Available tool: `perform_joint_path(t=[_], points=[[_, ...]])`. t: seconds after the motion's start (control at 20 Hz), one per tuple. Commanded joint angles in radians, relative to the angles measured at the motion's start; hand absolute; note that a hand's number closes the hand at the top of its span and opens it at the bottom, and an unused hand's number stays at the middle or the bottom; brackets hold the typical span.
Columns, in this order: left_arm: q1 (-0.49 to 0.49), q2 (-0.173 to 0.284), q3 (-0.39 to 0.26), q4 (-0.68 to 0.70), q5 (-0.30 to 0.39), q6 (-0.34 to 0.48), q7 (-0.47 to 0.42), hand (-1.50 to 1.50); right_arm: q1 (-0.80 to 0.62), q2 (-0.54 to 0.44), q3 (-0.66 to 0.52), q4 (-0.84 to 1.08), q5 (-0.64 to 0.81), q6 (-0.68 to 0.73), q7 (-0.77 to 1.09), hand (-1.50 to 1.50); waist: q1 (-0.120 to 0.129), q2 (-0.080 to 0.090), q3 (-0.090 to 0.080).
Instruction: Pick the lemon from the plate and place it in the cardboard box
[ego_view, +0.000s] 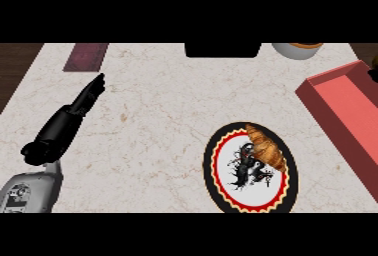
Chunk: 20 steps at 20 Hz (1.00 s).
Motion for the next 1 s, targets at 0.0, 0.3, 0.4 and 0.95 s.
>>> perform_joint_path(t=[0.0,0.3,0.4,0.95], points=[[-0.007,0.019,0.022,0.019,0.015,-0.020,-0.016,0.00,0.039,-0.067,-0.037,0.160,-0.041,0.038,-0.096,1.50,0.005,0.004,0.001],[0.042,-0.023,-0.017,-0.011,-0.019,0.009,-0.023,0.00,0.041,-0.156,-0.008,0.313,-0.028,0.155,-0.136,1.50,0.010,0.002,0.000],[-0.026,-0.009,0.000,0.011,-0.018,0.007,-0.005,0.00,0.043,-0.157,-0.020,0.386,-0.053,0.147,-0.192,-1.50,0.010,0.004,0.001],[0.015,-0.024,0.003,0.014,-0.025,0.022,-0.020,0.00,-0.019,-0.110,-0.318,0.323,-0.413,0.059,-0.475,-1.50,-0.013,-0.013,0.005]])
